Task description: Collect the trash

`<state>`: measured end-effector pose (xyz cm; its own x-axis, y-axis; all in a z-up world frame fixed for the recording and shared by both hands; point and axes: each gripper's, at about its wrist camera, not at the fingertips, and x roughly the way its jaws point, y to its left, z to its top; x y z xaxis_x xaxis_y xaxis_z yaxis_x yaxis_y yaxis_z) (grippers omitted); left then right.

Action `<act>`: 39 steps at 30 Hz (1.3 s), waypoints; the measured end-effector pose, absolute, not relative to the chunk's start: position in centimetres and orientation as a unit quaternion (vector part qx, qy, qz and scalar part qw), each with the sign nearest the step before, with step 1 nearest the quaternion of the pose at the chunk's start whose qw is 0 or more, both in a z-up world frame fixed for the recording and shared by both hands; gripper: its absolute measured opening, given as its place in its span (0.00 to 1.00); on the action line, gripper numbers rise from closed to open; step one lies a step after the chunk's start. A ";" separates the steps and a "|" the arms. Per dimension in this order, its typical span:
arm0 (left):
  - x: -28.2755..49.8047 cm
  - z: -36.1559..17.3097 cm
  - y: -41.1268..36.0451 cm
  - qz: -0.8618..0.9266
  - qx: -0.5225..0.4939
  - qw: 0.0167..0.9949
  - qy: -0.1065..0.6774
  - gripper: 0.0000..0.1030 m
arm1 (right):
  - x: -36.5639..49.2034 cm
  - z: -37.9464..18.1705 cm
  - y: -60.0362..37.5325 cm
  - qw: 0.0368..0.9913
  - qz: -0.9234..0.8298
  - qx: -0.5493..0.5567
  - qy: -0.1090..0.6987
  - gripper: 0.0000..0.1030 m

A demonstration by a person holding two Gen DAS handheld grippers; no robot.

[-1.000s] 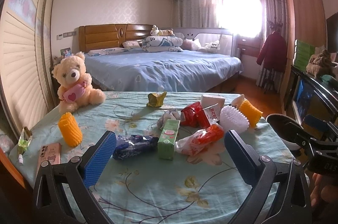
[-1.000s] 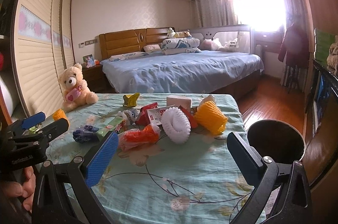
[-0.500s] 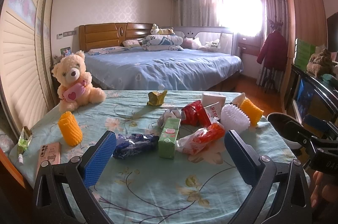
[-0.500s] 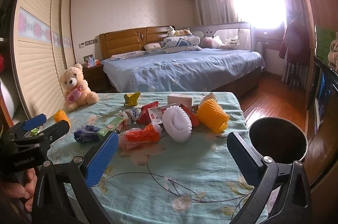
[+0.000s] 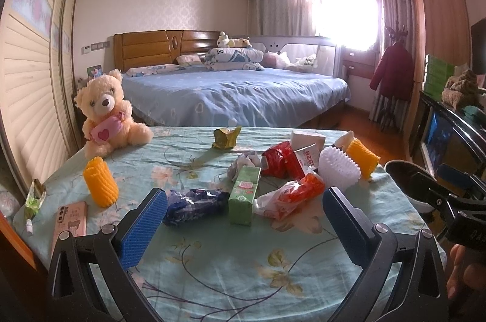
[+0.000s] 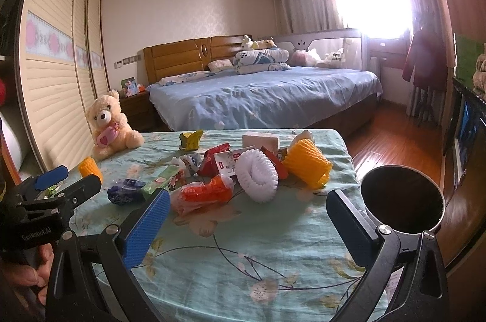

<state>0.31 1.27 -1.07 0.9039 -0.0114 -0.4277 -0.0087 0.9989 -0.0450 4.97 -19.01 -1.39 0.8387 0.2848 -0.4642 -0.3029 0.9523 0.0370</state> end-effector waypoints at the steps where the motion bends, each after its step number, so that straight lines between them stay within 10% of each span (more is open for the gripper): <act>1: 0.4 -1.1 1.3 -0.001 -0.023 0.975 0.220 0.99 | 5.0 -1.4 -19.0 0.958 0.154 -0.018 0.240 1.00; 39: 12.8 -7.2 10.8 -0.005 -0.092 0.926 0.366 0.78 | 15.6 -9.5 -12.1 0.861 0.222 0.063 0.453 0.83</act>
